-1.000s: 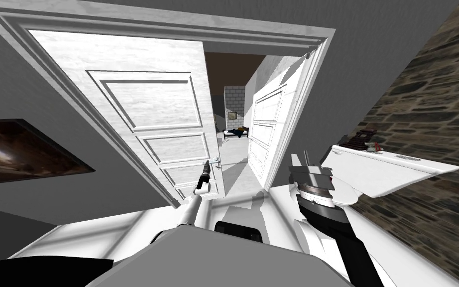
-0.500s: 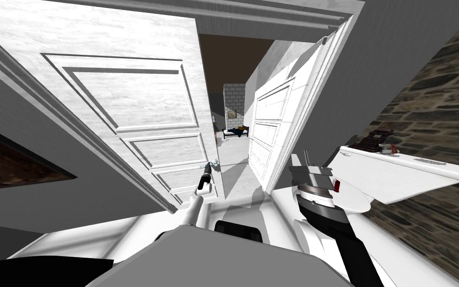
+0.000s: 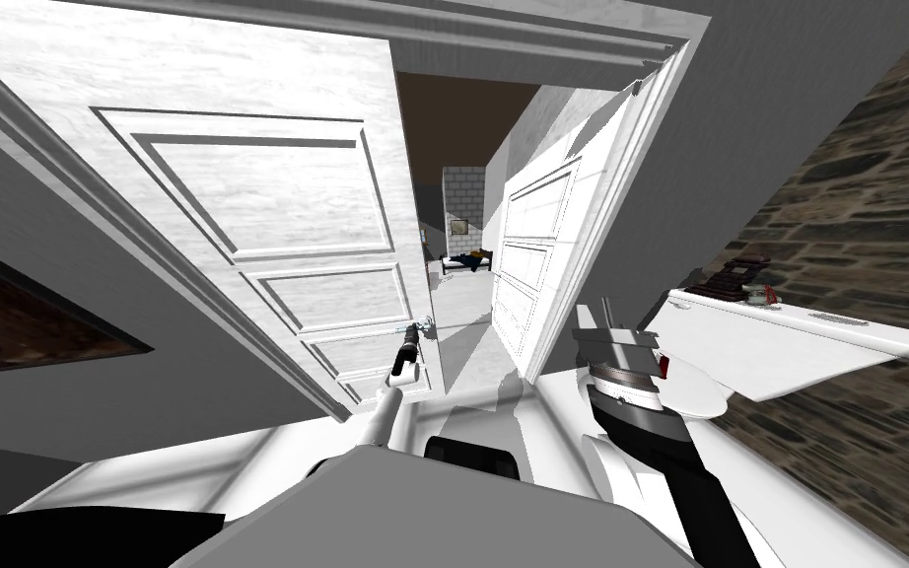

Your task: Push the door open

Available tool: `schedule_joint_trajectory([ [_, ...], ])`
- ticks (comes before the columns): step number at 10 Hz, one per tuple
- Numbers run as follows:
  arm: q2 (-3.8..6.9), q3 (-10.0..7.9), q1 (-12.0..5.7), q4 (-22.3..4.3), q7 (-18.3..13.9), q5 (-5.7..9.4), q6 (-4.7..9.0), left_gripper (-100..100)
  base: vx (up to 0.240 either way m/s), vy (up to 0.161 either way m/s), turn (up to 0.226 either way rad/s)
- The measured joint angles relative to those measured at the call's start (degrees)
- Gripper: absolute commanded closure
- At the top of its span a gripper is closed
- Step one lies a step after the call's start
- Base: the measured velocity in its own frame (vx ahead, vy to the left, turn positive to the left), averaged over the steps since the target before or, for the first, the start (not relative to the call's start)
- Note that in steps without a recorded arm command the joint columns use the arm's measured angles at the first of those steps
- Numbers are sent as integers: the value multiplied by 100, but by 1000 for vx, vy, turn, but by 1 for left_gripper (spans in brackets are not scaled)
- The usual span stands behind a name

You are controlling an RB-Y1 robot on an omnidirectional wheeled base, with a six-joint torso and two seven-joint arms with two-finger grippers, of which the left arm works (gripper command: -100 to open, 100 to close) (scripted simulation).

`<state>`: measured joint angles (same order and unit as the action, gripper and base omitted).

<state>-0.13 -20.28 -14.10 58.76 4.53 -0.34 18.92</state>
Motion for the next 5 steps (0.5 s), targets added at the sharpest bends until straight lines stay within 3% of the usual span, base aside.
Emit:
schedule_joint_trajectory([
  [2,25,-102,123,62,124,139,-51,100,179,-10,-42],
  [3,78,-173,104,46,178,211,-81,100,196,-33,-53],
  [4,111,-260,136,70,264,300,-43,100,219,-50,-37],
  [5,221,-366,59,-98,335,406,61,100,147,-19,0],
])
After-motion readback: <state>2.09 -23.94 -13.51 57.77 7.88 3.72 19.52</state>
